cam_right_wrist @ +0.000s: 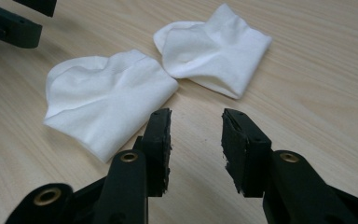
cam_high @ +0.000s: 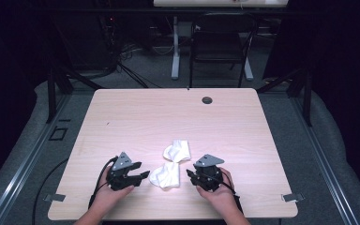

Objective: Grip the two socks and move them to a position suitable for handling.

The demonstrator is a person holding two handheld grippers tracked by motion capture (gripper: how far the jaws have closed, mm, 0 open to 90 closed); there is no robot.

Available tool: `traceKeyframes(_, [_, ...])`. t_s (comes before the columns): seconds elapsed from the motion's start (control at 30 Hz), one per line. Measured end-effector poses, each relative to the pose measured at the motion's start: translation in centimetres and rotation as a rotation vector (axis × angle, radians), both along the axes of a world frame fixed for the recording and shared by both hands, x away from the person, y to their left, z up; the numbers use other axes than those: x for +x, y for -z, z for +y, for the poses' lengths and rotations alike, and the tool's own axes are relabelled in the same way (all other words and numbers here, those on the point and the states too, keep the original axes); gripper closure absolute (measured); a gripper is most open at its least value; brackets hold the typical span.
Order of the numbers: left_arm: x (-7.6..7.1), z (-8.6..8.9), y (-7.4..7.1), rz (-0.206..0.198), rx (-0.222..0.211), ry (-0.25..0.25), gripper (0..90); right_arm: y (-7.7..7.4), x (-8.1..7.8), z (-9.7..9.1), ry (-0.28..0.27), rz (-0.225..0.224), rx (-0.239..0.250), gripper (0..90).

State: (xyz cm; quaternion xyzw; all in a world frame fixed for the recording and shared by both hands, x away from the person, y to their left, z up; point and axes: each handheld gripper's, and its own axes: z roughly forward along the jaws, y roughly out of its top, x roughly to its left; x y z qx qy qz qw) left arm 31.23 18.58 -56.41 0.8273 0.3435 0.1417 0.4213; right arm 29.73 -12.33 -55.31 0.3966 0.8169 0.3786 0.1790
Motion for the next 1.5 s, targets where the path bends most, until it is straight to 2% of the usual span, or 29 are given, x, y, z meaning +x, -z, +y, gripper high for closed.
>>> traceKeyframes(0.03, [-0.2,-0.1,-0.2,-0.019,0.001,0.004,47.5,0.0,-0.1,0.2,0.000,0.004,0.004,63.2])
traceKeyframes(0.07, [-0.2,-0.1,-0.2,-0.019,0.001,0.004,49.6,0.0,-0.1,0.2,0.000,0.004,0.004,63.2])
traceKeyframes(0.1, [-0.3,-0.2,-0.2,-0.010,-0.014,0.011,52.9,-0.2,-0.2,0.7,-0.024,0.014,0.026,68.5])
traceKeyframes(0.2, [-0.3,-0.5,-0.1,0.024,-0.042,0.038,57.3,-0.4,-0.2,1.0,-0.037,0.029,0.033,72.4])
traceKeyframes(0.3, [-0.3,-1.0,0.3,0.039,0.004,0.047,64.7,-0.2,-0.2,1.7,-0.063,0.039,0.038,77.7])
traceKeyframes(0.37, [-0.3,-1.3,0.6,0.053,0.016,0.057,66.8,-0.2,-0.2,1.9,-0.068,0.045,0.044,77.9])
traceKeyframes(0.57, [-0.3,-1.9,1.1,0.085,0.020,0.058,72.6,-0.5,-0.5,2.4,-0.094,0.057,0.059,75.6])
traceKeyframes(0.67, [-0.3,-2.2,1.3,0.087,0.039,0.066,73.2,-1.0,-0.6,2.8,-0.107,0.062,0.058,74.9])
traceKeyframes(0.8, [-0.2,-2.0,1.2,0.084,0.045,0.048,74.0,-1.3,-0.3,3.7,-0.118,0.073,0.033,75.1])
traceKeyframes(0.83, [-0.2,-1.8,1.0,0.077,0.041,0.042,74.0,-1.4,-0.1,3.9,-0.123,0.083,0.024,75.2])
traceKeyframes(0.93, [0.0,-1.0,0.6,0.069,0.014,0.014,74.0,-1.6,0.4,4.9,-0.125,0.090,0.051,75.5])
traceKeyframes(1.03, [0.3,-0.2,0.3,0.071,0.005,-0.017,72.5,-1.5,1.0,6.6,-0.129,0.107,0.057,75.7])
traceKeyframes(1.07, [0.3,0.0,0.3,0.072,-0.008,-0.027,72.5,-1.5,1.0,6.6,-0.129,0.107,0.057,75.7])
traceKeyframes(1.23, [0.6,0.8,0.1,0.073,-0.030,-0.056,72.1,-0.8,1.2,8.5,-0.159,0.124,0.010,75.6])
traceKeyframes(1.5, [0.7,1.1,0.0,0.078,-0.031,-0.049,72.1,-0.2,1.7,10.7,-0.180,0.131,-0.033,73.3])
